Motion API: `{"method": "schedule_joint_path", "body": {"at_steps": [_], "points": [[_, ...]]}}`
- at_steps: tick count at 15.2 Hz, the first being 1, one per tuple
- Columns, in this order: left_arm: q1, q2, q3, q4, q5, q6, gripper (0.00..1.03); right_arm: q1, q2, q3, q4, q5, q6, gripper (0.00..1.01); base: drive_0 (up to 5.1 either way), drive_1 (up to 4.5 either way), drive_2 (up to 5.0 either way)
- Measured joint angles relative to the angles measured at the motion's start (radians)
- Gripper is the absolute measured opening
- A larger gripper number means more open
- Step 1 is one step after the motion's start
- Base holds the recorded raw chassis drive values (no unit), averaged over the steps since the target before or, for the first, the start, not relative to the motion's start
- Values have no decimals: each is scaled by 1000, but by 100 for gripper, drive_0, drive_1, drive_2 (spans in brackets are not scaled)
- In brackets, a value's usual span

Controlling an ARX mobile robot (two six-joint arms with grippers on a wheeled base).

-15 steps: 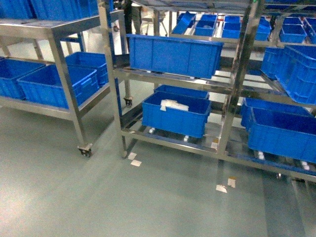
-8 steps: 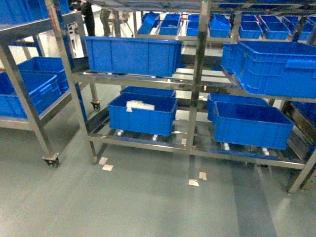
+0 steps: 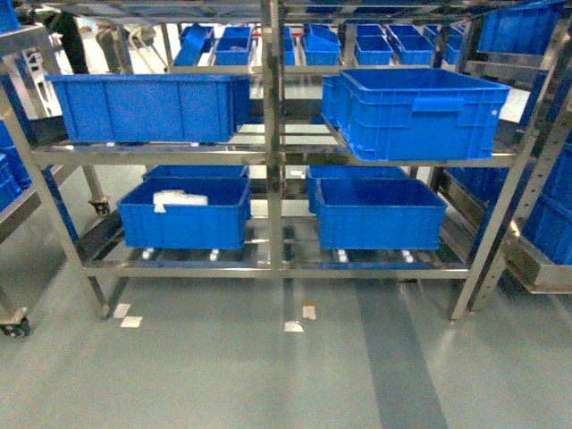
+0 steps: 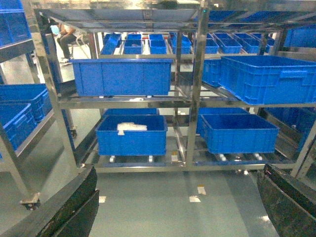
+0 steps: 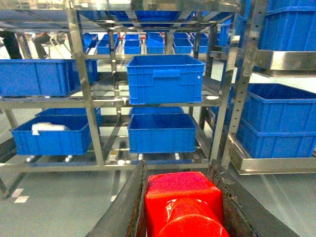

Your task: Pick red block from blue box to shelf

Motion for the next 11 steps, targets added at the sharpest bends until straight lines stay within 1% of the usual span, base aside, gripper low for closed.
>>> {"method": "schedule_joint_path", "body": {"at_steps": [2,5,8,11], "points": [[0,0,0,0,0,0,98,0,0,0,0,0,0,28,-92,-92,-92],[-2,0,0,0,0,0,98,0,0,0,0,0,0,28,-1,35,-37],[-1,0,0,1,-2,0,98,0,0,0,0,0,0,28,325,100,-474],[0,0,0,0,0,0,98,0,0,0,0,0,0,28,11,400,-379]]}}
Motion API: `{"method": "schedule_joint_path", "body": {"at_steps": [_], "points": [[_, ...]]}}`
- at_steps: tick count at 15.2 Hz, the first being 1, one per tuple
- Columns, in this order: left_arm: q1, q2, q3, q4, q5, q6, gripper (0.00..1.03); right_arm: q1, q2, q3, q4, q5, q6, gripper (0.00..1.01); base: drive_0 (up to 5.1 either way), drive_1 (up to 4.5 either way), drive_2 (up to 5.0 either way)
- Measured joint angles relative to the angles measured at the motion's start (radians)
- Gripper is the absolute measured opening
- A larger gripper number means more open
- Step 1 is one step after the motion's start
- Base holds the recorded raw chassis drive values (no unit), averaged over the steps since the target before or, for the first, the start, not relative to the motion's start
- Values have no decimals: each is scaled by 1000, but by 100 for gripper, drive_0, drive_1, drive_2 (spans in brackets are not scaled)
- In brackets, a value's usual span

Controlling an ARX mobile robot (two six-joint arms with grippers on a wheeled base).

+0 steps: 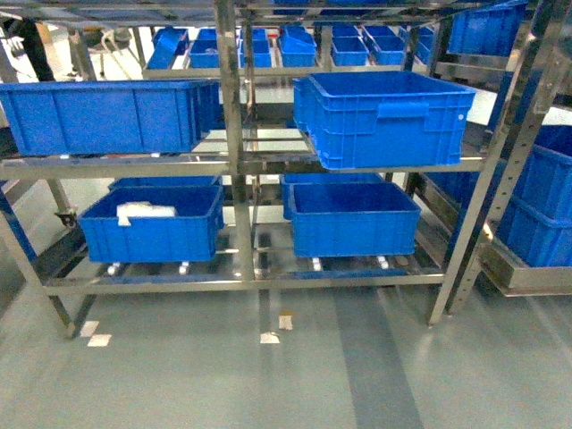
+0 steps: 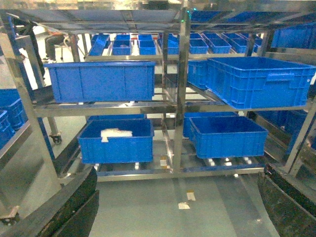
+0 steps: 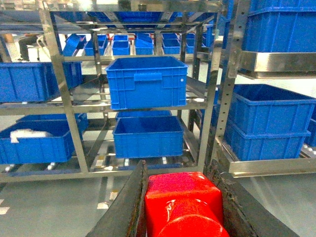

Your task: Pick red block from blue box to shelf

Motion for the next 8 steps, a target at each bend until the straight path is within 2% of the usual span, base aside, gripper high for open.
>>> {"method": "schedule_joint_path", "body": {"at_steps": [8], "points": [[-1,0,0,1,0,0,98,0,0,0,-2,0,0,28,5,403,-394]]}}
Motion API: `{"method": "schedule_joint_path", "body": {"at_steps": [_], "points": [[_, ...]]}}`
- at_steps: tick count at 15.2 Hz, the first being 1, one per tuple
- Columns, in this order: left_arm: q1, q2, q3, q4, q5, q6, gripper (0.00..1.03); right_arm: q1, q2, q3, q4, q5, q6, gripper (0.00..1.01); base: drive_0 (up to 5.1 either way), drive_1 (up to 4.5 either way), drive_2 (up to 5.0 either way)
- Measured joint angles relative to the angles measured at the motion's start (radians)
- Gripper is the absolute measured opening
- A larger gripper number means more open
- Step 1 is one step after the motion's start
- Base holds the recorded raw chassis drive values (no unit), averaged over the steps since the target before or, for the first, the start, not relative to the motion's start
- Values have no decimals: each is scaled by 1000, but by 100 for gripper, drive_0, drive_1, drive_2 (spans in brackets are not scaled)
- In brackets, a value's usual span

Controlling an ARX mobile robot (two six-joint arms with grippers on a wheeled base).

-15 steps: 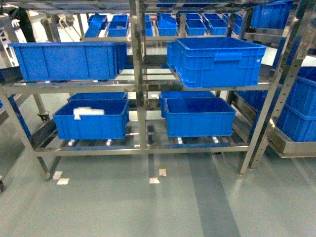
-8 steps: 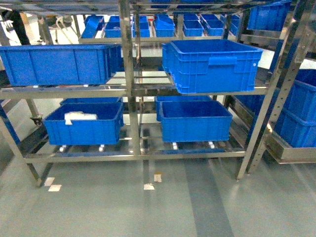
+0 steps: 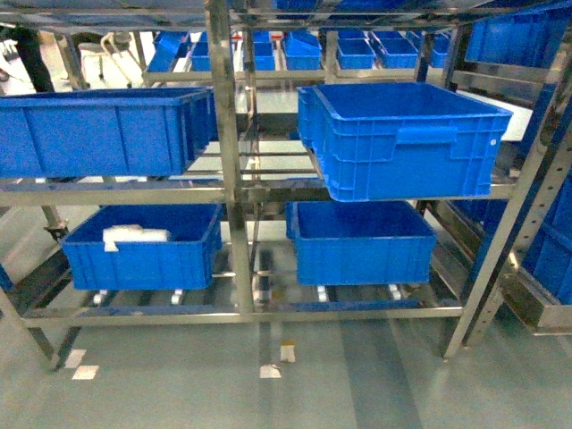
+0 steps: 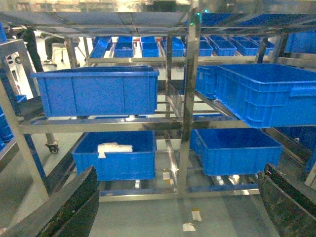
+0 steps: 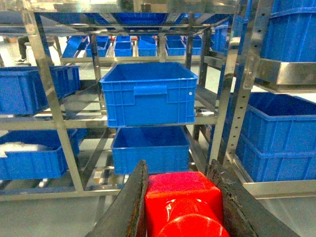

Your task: Pick red block from blue box to shelf

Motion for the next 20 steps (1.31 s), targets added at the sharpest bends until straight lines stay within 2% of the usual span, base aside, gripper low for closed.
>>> {"method": "schedule_joint_path", "body": {"at_steps": [20], "points": [[1,0,0,-3,1,0,98,0,0,0,1,0,0,28,1,405,-402]]}}
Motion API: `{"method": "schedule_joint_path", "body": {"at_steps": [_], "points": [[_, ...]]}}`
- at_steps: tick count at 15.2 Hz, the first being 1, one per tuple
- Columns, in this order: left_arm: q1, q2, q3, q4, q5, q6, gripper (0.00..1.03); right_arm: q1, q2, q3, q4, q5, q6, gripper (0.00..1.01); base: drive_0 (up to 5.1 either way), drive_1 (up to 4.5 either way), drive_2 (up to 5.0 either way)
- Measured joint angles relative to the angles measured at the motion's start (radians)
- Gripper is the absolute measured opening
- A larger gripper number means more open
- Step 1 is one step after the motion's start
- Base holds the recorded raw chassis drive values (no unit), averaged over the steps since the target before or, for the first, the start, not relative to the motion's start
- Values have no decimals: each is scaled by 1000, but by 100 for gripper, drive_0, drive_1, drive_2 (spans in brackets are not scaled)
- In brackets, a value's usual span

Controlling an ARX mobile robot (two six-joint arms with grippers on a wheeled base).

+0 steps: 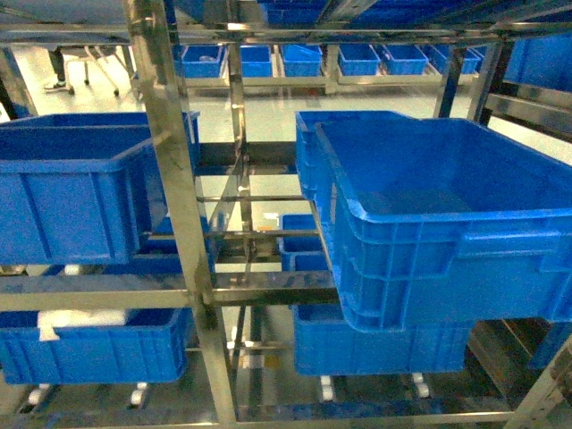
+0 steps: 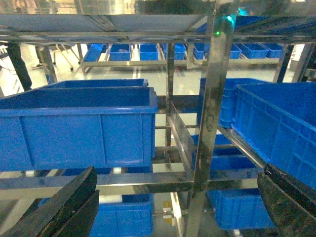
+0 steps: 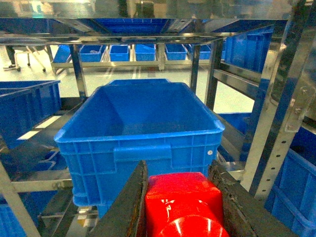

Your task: Pick red block from blue box to shelf

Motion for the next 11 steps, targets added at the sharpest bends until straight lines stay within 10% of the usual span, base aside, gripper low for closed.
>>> {"method": "schedule_joint_path", "body": {"at_steps": [4,11], "points": [[0,0,0,2,-2,0,98,0,0,0,1,0,0,28,2,421,-417],[0,0,0,2,-1,0,98,0,0,0,1,0,0,28,0,0,0]]}}
